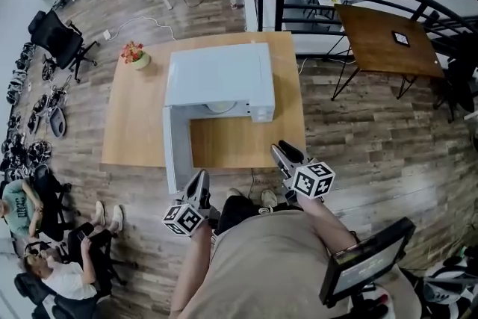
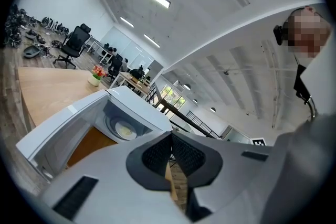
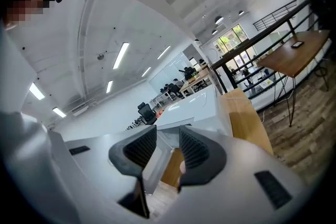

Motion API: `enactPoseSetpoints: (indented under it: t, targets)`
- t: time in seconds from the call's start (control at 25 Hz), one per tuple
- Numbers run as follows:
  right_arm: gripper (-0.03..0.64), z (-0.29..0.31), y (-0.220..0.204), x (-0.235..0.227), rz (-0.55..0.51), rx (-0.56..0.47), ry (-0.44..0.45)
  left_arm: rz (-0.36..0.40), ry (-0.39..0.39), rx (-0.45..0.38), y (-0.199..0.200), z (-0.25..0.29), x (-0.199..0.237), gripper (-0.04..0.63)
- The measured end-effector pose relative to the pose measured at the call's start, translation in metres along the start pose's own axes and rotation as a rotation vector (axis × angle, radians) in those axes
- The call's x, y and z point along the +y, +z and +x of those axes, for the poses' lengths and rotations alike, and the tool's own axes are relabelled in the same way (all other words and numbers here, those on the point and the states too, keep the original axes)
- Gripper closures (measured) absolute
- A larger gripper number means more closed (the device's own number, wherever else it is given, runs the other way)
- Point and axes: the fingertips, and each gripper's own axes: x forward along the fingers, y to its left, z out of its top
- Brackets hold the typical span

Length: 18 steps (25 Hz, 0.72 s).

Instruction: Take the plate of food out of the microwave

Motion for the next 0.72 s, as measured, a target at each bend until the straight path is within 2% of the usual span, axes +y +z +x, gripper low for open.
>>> enactPoseSetpoints:
  t: [0.2, 0.52, 0.72]
  targets:
    - [0.480, 0.039, -0.002, 0.026, 0.021, 0.012, -0.035, 0.021, -0.016, 0.029, 0.027, -0.002, 0.021, 0.591]
    - [0.480, 0.100, -0.007, 0.063, 0.088, 0.008, -0.082, 0.068, -0.105, 0.054, 0.071, 0.006, 0.044, 0.591]
    - [0.480, 0.132, -0.034, 0.059, 0.181, 0.004, -0.097, 0.080, -0.126, 0.074, 0.071, 0.012, 0.064, 0.591]
